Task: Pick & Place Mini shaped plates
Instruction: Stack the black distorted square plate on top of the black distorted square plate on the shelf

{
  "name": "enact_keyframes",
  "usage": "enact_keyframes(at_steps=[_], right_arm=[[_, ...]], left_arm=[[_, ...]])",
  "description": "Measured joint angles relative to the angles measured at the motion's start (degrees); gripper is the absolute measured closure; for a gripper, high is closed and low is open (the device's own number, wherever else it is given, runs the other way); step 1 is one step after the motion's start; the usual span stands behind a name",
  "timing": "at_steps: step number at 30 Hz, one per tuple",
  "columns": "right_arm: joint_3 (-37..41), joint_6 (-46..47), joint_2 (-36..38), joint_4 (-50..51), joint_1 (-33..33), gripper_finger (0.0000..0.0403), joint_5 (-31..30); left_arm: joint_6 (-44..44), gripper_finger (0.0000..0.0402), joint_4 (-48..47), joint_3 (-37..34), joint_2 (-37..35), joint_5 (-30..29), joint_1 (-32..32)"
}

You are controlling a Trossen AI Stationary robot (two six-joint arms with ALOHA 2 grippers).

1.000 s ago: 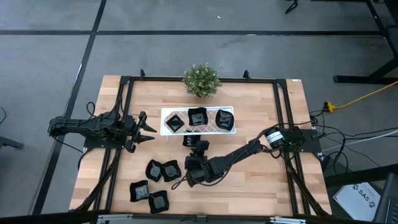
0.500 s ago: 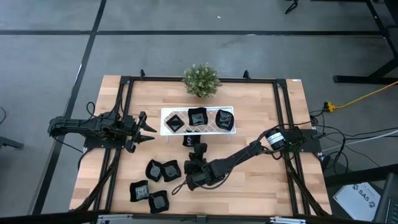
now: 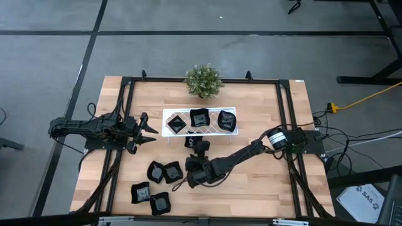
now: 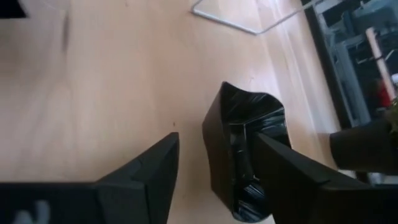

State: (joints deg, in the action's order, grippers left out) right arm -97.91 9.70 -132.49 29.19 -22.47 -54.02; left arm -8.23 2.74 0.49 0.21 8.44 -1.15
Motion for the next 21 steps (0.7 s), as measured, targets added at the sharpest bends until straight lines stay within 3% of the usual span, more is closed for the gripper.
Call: enact_keyframes(at_steps=[10, 21], right_arm=[[0.0, 4.9, 0.0, 2.3, 1.9, 0.0213, 4.4], [0.0, 8.1, 0.0, 3.3, 2.3, 0.0286, 9.1]], left_arm=[[0.0, 0.0258, 0.0, 0.0, 0.0, 0.0, 0.0], [0.0, 0.0258, 0.0, 0.0, 0.0, 0.0, 0.0]])
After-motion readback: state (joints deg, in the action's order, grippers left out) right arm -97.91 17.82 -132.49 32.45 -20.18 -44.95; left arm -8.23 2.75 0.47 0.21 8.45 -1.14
